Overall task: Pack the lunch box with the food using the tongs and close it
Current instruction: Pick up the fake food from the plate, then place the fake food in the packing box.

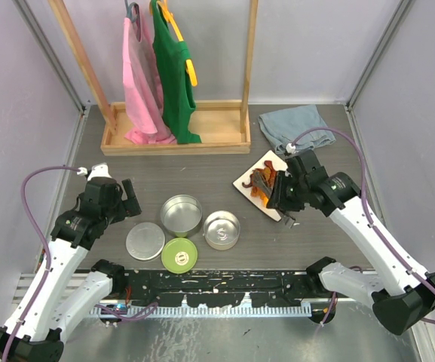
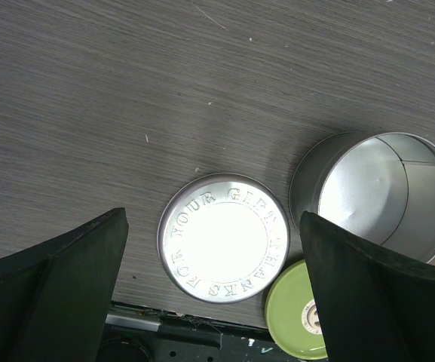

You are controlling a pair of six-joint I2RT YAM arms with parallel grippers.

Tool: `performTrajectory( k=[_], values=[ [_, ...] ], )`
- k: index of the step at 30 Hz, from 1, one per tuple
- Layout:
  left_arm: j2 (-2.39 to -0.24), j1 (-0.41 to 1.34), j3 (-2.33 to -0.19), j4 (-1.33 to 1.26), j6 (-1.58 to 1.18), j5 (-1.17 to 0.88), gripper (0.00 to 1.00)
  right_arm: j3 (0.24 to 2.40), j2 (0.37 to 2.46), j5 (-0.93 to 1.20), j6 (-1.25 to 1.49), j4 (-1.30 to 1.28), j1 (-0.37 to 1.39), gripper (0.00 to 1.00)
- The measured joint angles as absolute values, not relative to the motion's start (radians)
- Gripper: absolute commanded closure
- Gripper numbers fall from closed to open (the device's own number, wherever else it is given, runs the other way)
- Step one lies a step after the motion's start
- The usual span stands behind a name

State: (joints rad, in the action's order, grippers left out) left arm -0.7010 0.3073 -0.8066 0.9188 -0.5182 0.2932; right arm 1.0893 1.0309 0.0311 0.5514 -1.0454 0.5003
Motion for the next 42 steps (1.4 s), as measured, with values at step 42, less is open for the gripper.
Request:
performTrajectory(
  k=[42],
  values=[
    [-0.691,0.307,-0.807,0.932,-0.535,0.317,0.02,1.357,1.531,0.095,0.575,-0.864,1.087,0.67]
  ],
)
